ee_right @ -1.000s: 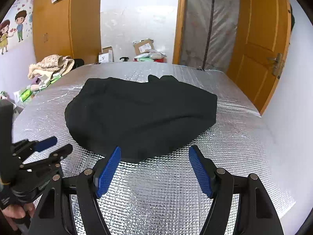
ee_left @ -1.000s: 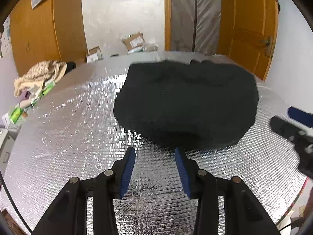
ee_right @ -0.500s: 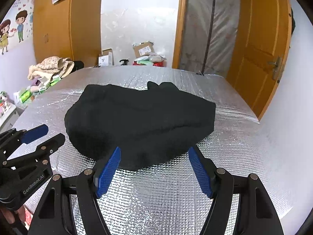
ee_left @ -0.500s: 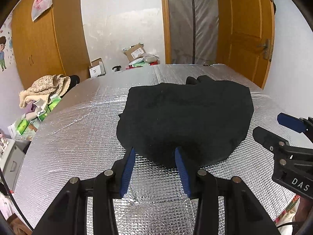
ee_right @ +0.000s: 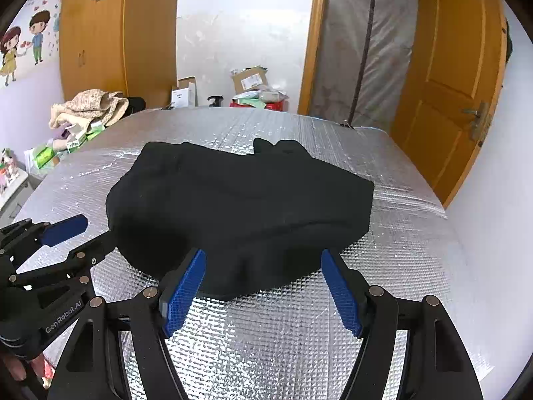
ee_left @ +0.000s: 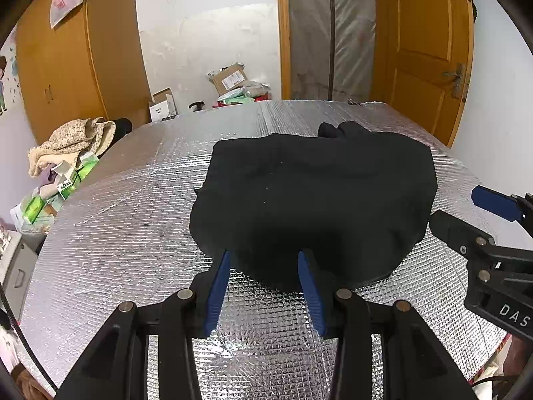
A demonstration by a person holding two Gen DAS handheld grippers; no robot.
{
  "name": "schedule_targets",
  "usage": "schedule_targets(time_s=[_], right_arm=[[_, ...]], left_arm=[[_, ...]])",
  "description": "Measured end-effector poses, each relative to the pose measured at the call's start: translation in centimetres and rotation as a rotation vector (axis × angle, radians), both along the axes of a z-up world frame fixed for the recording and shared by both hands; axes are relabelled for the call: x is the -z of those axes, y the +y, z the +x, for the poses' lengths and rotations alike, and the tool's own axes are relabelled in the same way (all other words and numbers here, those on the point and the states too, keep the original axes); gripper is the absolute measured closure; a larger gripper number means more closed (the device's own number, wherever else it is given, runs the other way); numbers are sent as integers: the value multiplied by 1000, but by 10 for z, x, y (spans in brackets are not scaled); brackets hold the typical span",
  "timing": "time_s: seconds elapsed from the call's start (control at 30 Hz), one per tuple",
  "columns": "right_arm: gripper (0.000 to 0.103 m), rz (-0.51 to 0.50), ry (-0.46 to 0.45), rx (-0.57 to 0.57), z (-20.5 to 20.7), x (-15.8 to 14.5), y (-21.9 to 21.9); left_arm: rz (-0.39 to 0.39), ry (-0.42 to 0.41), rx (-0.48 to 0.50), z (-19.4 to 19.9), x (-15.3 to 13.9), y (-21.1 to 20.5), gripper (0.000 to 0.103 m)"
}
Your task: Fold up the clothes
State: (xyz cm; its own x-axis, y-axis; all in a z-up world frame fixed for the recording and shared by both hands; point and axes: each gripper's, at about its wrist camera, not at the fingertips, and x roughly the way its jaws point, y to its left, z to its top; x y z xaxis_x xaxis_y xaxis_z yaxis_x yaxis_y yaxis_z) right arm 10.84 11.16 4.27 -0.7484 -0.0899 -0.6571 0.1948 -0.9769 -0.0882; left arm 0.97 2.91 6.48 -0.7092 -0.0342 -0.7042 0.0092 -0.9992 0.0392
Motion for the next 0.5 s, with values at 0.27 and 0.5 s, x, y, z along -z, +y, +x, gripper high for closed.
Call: schedule_targets(time_s=[0.27,0.5], right_arm=[[29,16,-22,-17,-13,4,-9],[29,27,-38,-44,-25,8,-17]], left_arm=[[8,-15,-12,-11,4,-5,60],[13,-24,-29,-21,6,-11,60]])
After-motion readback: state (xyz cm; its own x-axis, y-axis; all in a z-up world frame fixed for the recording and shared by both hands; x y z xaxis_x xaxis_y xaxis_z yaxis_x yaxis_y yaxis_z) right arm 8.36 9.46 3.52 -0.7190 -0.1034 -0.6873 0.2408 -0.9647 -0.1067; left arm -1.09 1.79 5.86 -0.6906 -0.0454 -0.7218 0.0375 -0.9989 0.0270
